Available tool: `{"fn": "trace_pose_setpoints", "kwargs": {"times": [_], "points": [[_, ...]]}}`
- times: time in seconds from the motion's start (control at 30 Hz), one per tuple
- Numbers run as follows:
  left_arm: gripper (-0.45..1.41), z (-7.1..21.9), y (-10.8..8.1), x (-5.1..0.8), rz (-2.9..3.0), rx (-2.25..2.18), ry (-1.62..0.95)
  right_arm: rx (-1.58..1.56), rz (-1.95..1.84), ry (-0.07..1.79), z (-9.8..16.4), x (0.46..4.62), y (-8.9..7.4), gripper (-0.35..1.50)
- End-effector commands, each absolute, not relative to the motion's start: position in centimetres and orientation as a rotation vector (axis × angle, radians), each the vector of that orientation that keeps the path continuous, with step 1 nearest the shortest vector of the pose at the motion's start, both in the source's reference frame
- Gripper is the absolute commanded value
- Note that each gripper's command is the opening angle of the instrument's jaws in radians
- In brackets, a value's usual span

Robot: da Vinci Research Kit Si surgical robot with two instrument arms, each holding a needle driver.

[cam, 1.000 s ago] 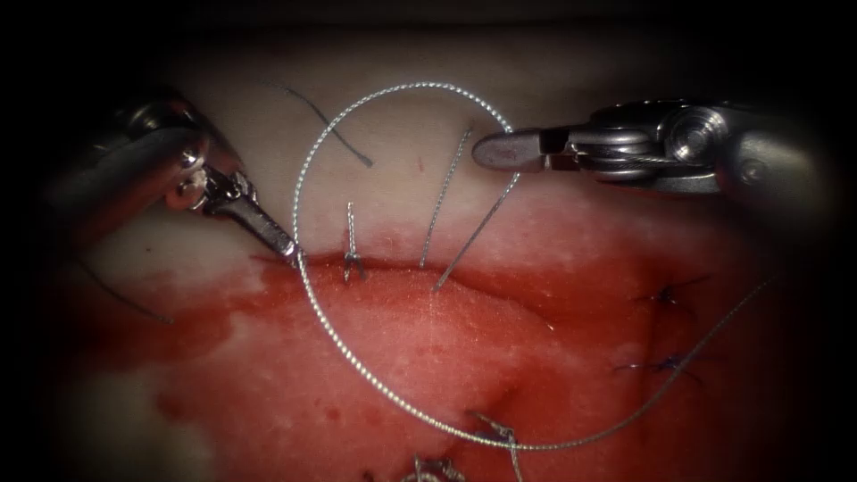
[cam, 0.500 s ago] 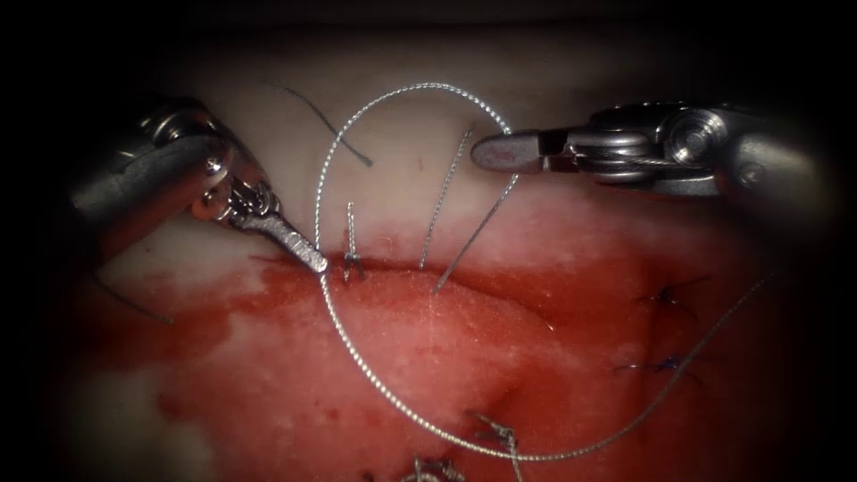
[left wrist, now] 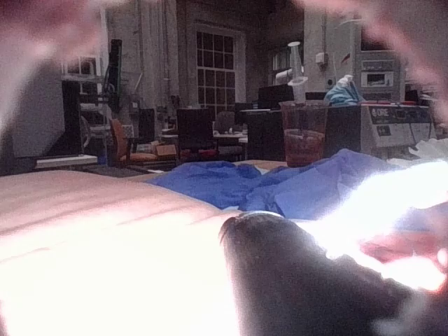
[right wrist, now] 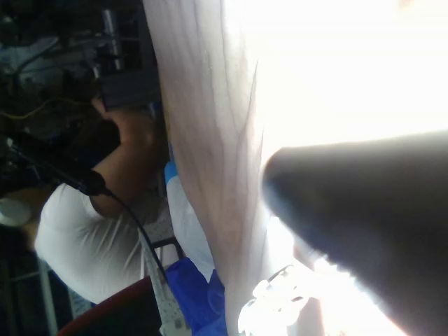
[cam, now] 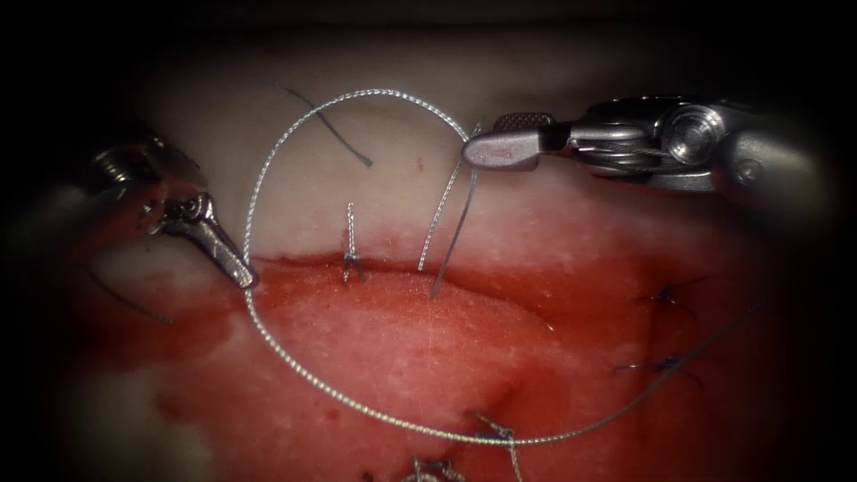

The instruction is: Wound Closure

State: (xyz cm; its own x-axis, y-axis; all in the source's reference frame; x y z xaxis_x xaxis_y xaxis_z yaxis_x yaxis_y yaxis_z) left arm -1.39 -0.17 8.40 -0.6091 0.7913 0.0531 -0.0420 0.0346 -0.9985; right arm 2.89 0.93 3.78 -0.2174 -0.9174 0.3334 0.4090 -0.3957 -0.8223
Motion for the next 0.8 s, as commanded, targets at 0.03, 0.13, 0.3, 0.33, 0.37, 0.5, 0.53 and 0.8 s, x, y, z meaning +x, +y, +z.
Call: {"fn": "trace_pose_setpoints", "kwargs": {"times": [0.03, 0.13, 0.3, 0.33, 0.37, 0.5, 0.53, 0.8], "points": [[-0.45, 8.28, 0.00, -1.36, 1.659, -0.793, -1.651, -1.083, -1.735, 0.746, 3.63, 2.87, 1.11, 1.45], [-0.45, 8.23, 0.04, -1.27, 1.688, -0.835, -1.631, -1.134, -1.675, 0.760, 3.55, 2.75, 1.20, 1.43], [-0.45, 8.24, 0.04, -1.34, 1.696, -0.896, -1.627, -1.101, -1.605, 0.786, 3.62, 2.68, 1.26, -0.35], [-0.45, 8.25, 0.05, -1.37, 1.695, -0.922, -1.625, -1.107, -1.610, 0.799, 3.68, 2.70, 1.24, -0.35], [-0.45, 8.26, 0.06, -1.39, 1.691, -0.949, -1.624, -1.111, -1.620, 0.809, 3.75, 2.72, 1.22, -0.35], [-0.45, 8.35, 0.12, -1.47, 1.675, -1.013, -1.622, -1.126, -1.706, 0.912, 4.19, 3.00, 0.97, -0.35], [-0.45, 8.38, 0.13, -1.48, 1.672, -1.017, -1.622, -1.136, -1.726, 0.963, 4.26, 3.06, 0.92, -0.35], [-0.45, 8.68, 0.10, -1.52, 1.694, -1.002, -1.593, -1.427, -1.672, 1.342, 4.29, 3.59, 0.56, -0.35]]}}
